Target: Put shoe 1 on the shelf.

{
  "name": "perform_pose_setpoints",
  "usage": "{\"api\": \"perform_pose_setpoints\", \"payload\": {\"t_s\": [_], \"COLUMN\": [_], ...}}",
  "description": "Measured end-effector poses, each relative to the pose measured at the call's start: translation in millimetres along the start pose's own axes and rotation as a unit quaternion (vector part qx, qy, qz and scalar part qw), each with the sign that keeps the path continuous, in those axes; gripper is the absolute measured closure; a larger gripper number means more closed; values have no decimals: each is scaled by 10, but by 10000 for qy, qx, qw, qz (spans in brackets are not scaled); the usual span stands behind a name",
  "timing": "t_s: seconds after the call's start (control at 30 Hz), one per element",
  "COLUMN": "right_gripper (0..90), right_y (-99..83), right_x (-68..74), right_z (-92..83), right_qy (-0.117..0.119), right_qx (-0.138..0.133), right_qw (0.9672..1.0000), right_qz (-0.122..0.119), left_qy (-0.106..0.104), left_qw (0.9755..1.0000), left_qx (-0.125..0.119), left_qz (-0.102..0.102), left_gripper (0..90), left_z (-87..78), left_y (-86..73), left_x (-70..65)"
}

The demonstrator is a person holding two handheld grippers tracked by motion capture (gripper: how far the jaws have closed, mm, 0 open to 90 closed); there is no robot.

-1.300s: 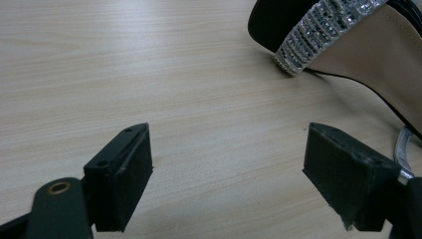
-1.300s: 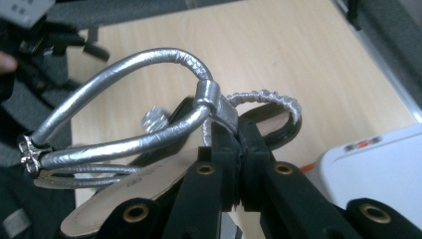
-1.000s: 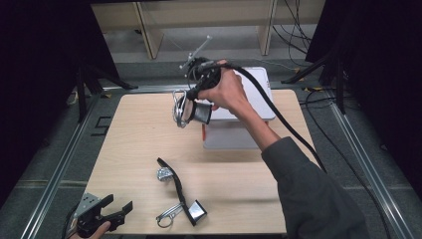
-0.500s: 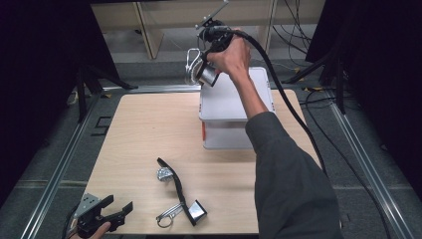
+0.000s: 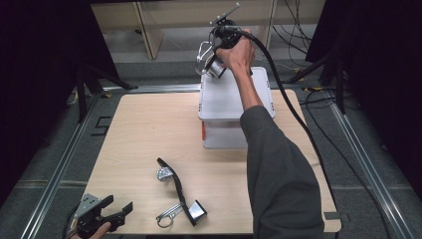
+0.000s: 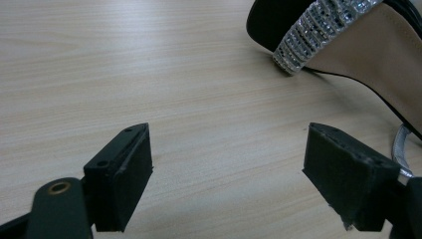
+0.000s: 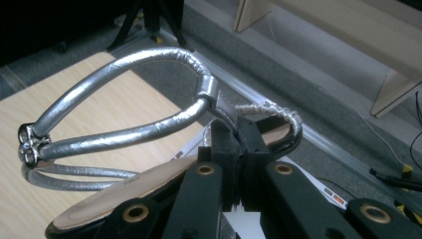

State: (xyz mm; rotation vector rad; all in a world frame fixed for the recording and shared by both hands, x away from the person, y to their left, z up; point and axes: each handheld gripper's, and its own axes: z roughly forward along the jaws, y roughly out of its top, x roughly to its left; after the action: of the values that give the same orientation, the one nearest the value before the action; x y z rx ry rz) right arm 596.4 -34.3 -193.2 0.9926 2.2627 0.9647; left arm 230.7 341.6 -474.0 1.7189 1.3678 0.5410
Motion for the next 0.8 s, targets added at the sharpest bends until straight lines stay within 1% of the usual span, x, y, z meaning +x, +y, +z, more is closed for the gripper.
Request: {"api": "perform_pose_setpoints", "payload": {"t_s": [0.07,0.1,0.17,0.23,0.33,0.37,0.4,0.43,0.47,0.5,0.53,0.57,0.6,0.63,0.67,0.7,0.73,0.77,0.8], "right_gripper": [887,886,884,879,871,870,869,867,865,862,860,858,852,850,845,836,836,836,837], "right_y": [-22,-38,-88,-153,-283,-345,-380,-421,-462,-505,-532,-571,-608,-648,-688,-753,-753,-851,-893], "right_x": [10,26,66,100,158,175,184,190,198,193,190,185,166,163,156,133,133,136,134], "right_z": [-6,-5,-1,1,27,43,51,53,48,44,42,38,37,38,45,71,71,99,100], "right_qy": [-18,29,104,182,324,414,431,468,529,548,546,545,561,566,561,542,542,593,629], "right_qx": [3,12,55,122,286,347,352,362,378,411,447,484,483,513,555,604,604,697,608], "right_qw": [10000,10000,9999,9998,9989,9983,9982,9979,9976,9973,9971,9971,9969,9968,9966,9962,9962,9955,9960], "right_qz": [-11,-21,-52,-14,-205,-207,-218,-269,-218,-281,-266,-229,-277,-251,-247,-331,-331,-241,-200], "left_qy": [-4,-24,-2,5,22,10,75,31,57,67,16,20,20,33,92,79,79,60,36], "left_qw": [10000,10000,10000,10000,10000,10000,10000,10000,10000,9999,10000,10000,10000,10000,9999,9999,9999,10000,9999], "left_qx": [-47,-30,-40,-55,-52,-68,5,-48,-4,5,-33,-55,-71,-52,55,37,37,-8,-5], "left_qz": [10,39,15,17,22,34,51,31,75,75,52,58,30,33,55,49,49,75,102], "left_gripper": [186,186,186,186,186,186,186,186,186,186,186,186,187,186,187,187,186,186,187], "left_z": [-2,-8,-6,-6,-10,-11,-26,-10,-4,-4,-9,-9,-5,-2,-17,-18,-18,-15,-11], "left_y": [1,2,2,2,3,4,9,6,4,3,2,5,8,8,7,7,7,7,10], "left_x": [6,17,6,3,3,2,-3,1,7,5,0,0,-1,-1,-7,-10,-10,-3,5]}}
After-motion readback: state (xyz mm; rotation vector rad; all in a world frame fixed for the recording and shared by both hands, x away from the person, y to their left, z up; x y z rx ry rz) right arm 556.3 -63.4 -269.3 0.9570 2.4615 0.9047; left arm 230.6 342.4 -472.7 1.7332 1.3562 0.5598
